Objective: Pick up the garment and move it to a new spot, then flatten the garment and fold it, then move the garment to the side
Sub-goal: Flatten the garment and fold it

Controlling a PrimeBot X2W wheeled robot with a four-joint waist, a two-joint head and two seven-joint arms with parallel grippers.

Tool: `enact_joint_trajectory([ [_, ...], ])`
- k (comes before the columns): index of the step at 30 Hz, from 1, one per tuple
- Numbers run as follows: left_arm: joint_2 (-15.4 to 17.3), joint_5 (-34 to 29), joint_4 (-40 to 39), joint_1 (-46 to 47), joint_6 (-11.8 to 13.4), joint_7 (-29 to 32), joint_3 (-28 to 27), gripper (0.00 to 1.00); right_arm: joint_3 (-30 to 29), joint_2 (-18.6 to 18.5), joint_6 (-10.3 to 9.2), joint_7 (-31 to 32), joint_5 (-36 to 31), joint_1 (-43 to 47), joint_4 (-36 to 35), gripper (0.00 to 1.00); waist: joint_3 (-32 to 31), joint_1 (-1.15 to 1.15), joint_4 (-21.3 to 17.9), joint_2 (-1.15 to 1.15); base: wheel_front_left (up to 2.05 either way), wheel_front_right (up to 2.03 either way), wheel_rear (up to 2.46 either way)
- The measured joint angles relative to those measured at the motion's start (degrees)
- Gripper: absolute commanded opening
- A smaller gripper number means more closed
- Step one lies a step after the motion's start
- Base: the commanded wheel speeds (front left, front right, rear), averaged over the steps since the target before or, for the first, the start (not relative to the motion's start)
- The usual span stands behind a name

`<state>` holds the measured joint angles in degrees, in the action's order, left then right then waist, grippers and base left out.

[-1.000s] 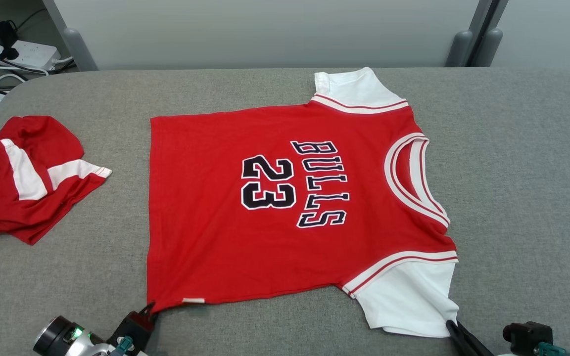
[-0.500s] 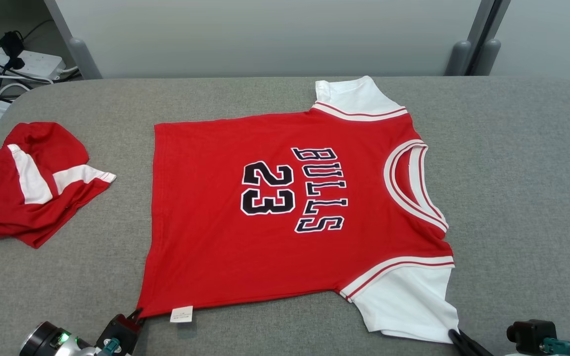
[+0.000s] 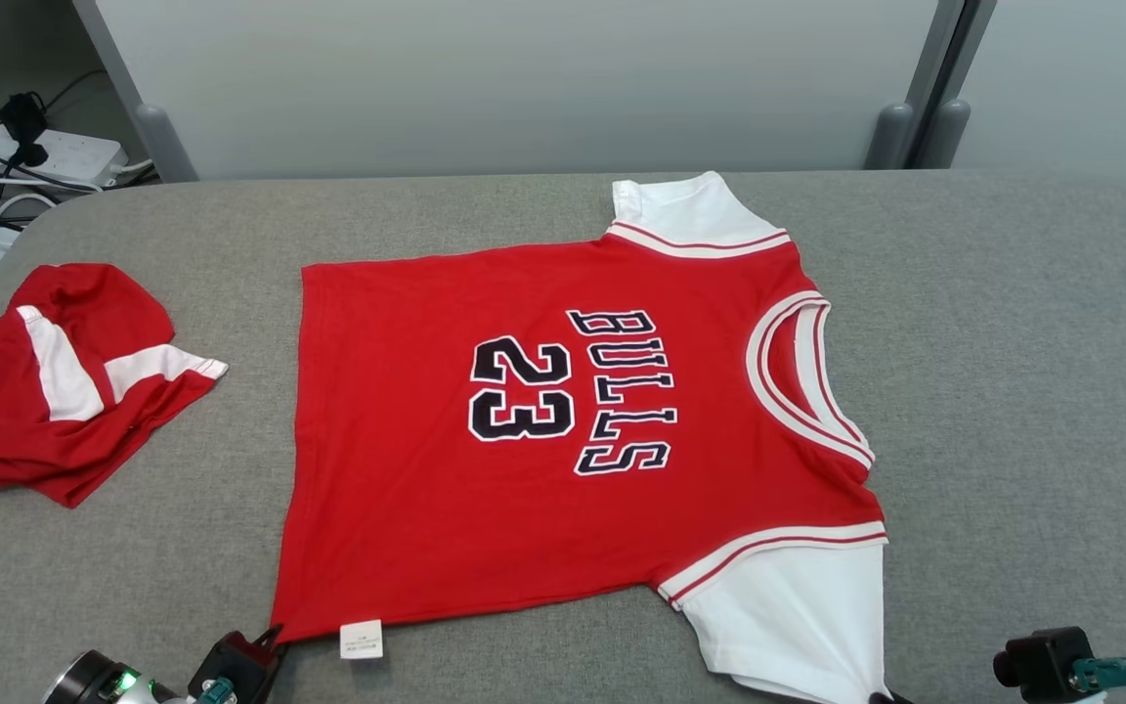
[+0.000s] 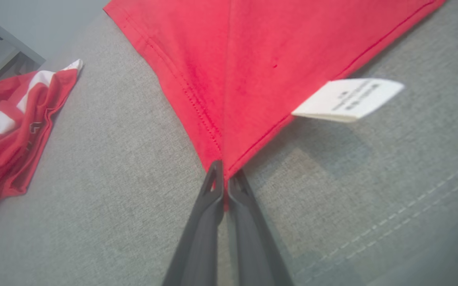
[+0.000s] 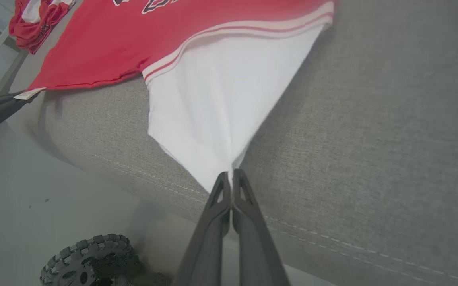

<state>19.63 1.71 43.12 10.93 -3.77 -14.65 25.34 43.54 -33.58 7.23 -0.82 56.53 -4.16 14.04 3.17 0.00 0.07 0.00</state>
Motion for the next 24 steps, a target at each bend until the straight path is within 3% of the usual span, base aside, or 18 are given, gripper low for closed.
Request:
enact_joint_trajectory([
  [14,0.3,0.9,5.6,0.0,-0.7,0.0,1.2,0.0,3.6,-8.1,0.0,15.0,9.6,2.5,-10.8,0.0,-1.3,0.0,-0.6,0.0,0.0,0.0,0.0],
  [24,3.3,1.2,2.3,2.4,-1.9,2.6,2.6,0.0,-1.8,-8.1,0.0,11.7,9.4,0.8,-15.2,0.0,-0.2,0.0,0.0,0.0,0.0,0.0,0.0],
])
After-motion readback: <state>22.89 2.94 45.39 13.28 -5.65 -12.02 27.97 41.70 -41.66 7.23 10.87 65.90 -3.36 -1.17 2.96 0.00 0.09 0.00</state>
